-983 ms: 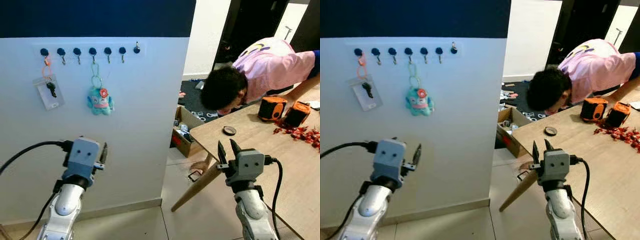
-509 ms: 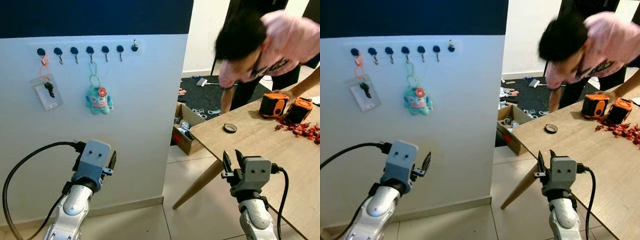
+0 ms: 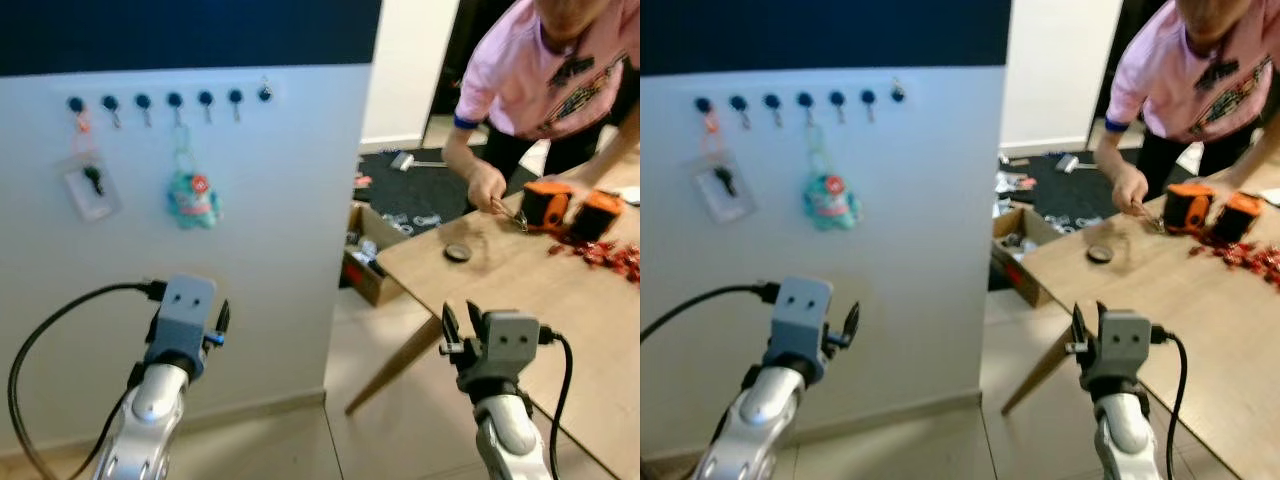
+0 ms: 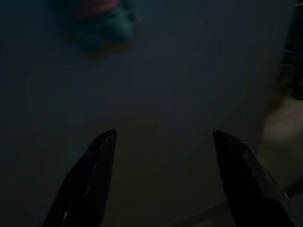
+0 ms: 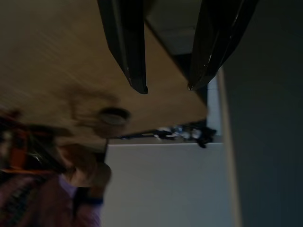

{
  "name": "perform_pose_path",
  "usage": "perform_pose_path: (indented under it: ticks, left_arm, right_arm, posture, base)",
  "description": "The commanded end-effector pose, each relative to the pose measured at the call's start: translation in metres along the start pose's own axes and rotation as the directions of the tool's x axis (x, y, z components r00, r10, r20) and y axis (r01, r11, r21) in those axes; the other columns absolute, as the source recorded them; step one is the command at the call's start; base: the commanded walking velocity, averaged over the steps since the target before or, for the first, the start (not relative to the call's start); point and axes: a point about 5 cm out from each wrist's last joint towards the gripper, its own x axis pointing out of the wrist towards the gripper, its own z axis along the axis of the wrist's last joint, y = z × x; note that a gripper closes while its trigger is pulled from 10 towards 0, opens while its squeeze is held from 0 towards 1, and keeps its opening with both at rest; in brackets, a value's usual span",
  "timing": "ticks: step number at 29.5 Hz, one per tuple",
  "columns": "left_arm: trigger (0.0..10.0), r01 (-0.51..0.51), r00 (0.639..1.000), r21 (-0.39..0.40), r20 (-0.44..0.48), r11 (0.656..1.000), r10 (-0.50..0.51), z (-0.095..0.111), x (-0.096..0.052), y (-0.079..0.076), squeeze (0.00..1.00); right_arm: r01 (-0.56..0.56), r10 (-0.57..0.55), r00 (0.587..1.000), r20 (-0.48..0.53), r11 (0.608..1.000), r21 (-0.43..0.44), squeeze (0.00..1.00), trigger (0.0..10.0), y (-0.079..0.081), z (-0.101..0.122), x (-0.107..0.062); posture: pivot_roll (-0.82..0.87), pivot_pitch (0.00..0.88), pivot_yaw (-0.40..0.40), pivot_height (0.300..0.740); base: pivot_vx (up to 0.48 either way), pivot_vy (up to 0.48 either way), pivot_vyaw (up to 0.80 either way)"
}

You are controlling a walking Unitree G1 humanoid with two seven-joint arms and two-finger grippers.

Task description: Hang keys on a hook

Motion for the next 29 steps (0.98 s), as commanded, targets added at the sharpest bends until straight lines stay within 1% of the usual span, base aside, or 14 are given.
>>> perform_pose_path:
  ticks: [1, 12, 29]
  left_arm:
    - [10.0, 0.009, 1.000, -0.022, -0.024, 1.000, -0.009, -0.0031, -0.0002, -0.0046, 0.00]
    - [10.0, -0.003, 0.999, -0.035, -0.032, 0.999, 0.002, -0.0019, -0.0002, -0.0049, 0.00]
    - [10.0, 0.002, 1.000, -0.024, -0.031, 1.000, -0.003, -0.0004, -0.0002, -0.0059, 0.00]
  right_arm:
    - [0.011, -0.010, 1.000, -0.016, 1.000, 0.002, 0.00, 10.0, -0.0040, -0.0013, -0.0019]
    - [-0.004, 0.005, 1.000, -0.023, 1.000, 0.005, 0.00, 10.0, -0.0016, -0.0012, 0.0000]
    - [-0.011, 0.011, 0.999, -0.035, 1.000, 0.012, 0.00, 10.0, 0.0008, -0.0029, -0.0014]
  posture:
    - [0.07, 0.087, -0.021, 0.740]
    - [0.08, 0.087, -0.025, 0.740]
    - [0.08, 0.094, -0.023, 0.740]
  base:
    - [0.000, 0.000, -0.80]
    - [0.000, 0.000, -0.80]
    - [0.000, 0.000, -0.80]
